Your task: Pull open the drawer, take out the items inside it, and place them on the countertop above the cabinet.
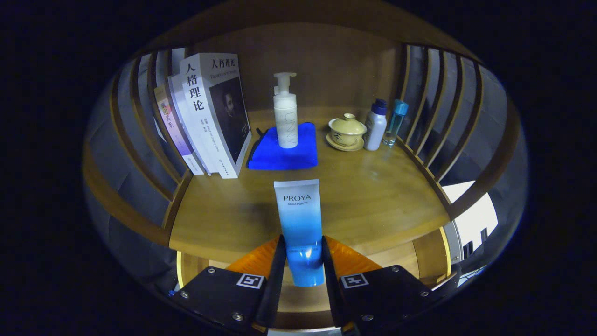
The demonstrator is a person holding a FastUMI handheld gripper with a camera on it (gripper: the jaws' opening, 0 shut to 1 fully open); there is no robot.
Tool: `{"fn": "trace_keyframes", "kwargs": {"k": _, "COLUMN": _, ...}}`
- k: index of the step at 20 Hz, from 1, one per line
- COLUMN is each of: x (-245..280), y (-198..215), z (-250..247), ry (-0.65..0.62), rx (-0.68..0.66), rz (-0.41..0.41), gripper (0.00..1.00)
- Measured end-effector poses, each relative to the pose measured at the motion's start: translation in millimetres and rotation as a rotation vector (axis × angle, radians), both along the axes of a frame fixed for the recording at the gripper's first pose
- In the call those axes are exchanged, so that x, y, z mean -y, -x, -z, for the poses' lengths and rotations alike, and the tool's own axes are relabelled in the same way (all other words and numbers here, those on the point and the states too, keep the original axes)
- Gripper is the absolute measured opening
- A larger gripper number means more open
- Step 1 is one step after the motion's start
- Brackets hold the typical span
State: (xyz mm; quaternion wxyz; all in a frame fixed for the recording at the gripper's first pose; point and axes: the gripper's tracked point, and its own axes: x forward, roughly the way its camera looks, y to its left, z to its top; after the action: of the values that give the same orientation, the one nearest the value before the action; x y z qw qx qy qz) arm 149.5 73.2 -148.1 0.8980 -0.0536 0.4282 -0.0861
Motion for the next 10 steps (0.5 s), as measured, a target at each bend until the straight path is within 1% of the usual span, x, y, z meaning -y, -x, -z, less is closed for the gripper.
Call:
{"fn": "trace_keyframes", "kwargs": {"k": 3, "x": 8, "y": -20, "z": 9, "ry": -0.003, "rx": -0.004, "rz": -0.002, "gripper": 0.46}}
{"fn": "trace_keyframes", "kwargs": {"k": 6, "x": 22, "y": -33, "z": 18, "ry": 0.006, "rx": -0.016, "rz": 0.005, "gripper": 0.45}}
{"fn": "trace_keyframes", "kwargs": {"k": 10, "x": 27, "y": -46, "z": 28, "ry": -0.004, "rx": -0.034, "rz": 0.002, "gripper": 0.46}}
